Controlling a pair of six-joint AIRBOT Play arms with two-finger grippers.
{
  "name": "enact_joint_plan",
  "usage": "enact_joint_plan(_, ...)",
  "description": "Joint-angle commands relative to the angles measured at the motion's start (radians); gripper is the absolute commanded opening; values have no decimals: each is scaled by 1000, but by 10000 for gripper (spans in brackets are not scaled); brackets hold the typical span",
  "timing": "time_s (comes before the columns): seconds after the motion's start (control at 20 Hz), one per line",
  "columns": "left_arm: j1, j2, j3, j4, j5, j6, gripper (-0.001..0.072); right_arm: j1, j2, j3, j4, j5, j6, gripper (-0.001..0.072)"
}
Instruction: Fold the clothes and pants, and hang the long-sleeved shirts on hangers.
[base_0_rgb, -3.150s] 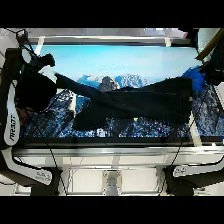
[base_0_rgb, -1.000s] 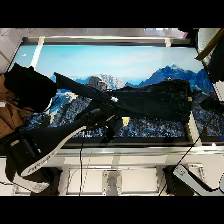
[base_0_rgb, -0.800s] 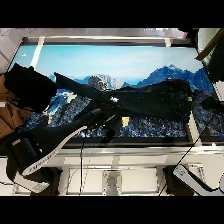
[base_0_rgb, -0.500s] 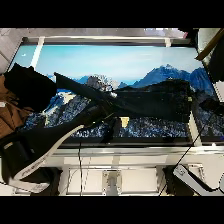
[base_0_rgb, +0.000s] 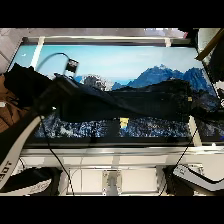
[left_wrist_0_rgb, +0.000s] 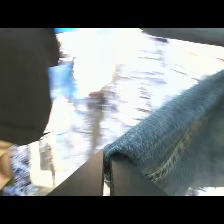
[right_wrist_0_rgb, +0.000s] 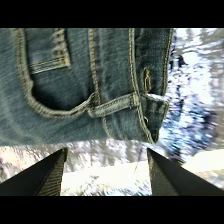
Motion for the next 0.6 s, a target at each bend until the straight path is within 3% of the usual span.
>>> enact_joint_plan(0.0, 126, 26, 1, 20, -10, 40, 13, 1, -87, -5, 67, -64, -2, 549)
enact_joint_plan(0.15, 161, 26, 1, 19, -10, 40, 13, 1, -165, -5, 101, -123, -5, 548)
enact_joint_plan(0.4, 164, 26, 1, 17, -10, 37, 14, 7, -234, -4, 316, -130, -180, 548)
enact_joint_plan(0.55, 163, 26, 1, 14, -10, 35, 14, 58, -252, 8, 343, -100, -216, 547)
